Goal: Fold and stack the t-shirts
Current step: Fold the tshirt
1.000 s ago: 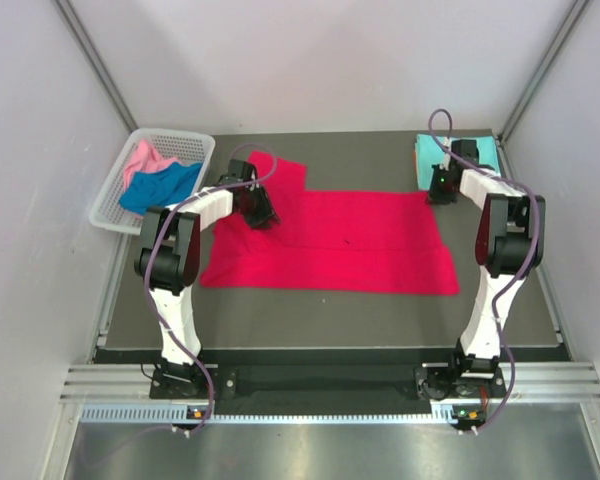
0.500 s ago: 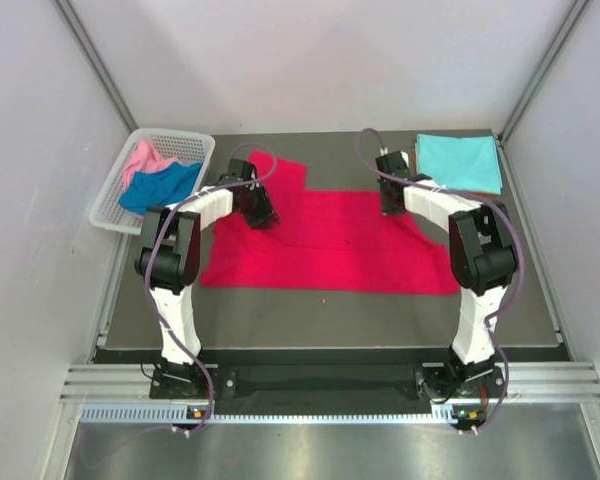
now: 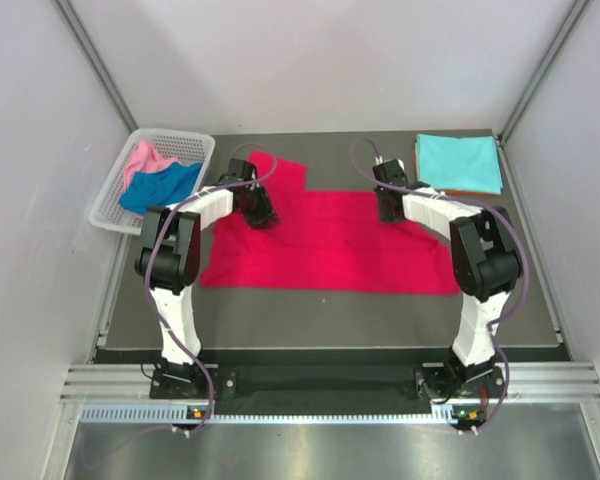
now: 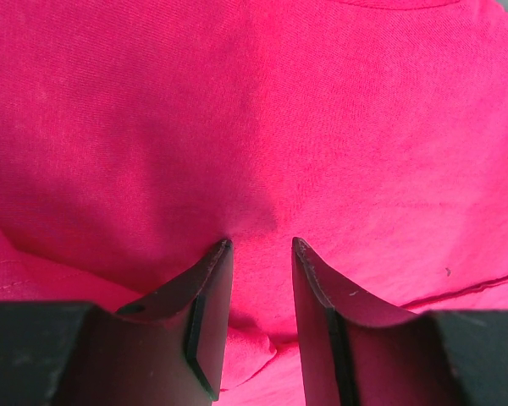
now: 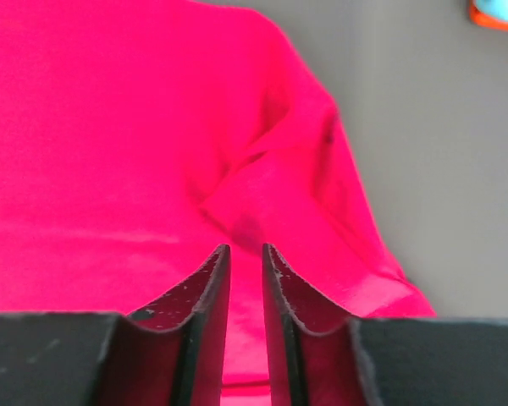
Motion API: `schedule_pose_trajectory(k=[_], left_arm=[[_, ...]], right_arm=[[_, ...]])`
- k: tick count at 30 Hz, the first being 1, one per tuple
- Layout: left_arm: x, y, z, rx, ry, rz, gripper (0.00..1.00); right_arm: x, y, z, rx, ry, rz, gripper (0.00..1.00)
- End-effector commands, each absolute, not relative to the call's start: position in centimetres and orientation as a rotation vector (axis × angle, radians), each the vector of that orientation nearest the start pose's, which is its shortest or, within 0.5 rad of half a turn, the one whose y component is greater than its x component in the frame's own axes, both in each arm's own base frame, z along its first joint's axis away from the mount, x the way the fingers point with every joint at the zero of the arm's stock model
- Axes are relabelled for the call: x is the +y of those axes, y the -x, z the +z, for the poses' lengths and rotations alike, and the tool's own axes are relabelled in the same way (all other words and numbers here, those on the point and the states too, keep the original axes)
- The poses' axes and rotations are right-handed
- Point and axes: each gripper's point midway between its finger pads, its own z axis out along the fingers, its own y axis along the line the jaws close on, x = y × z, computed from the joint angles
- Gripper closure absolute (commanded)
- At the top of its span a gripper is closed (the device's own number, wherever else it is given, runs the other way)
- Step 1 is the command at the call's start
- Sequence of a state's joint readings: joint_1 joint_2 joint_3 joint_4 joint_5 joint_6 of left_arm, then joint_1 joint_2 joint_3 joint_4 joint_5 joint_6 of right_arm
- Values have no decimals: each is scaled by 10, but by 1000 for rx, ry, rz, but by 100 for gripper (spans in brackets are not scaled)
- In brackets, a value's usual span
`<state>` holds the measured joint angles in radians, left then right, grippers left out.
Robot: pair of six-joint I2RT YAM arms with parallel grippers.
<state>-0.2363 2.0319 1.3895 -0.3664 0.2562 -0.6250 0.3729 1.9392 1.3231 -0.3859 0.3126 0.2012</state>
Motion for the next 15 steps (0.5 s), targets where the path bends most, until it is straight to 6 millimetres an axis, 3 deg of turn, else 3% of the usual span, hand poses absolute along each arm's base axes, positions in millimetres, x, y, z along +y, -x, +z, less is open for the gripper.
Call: schedule_pose_trajectory(k=[1, 8, 15], left_arm=[[-166, -433, 16, 2670, 409, -541, 60], [-166, -433, 17, 2668, 410, -535, 60], [-167, -432, 11, 2676, 413, -540, 60]], right_arm=[[147, -445, 92, 2393, 156, 2, 77], [141, -456, 124, 2356, 196, 144, 72], [129, -470, 93, 2471, 297, 273, 66]])
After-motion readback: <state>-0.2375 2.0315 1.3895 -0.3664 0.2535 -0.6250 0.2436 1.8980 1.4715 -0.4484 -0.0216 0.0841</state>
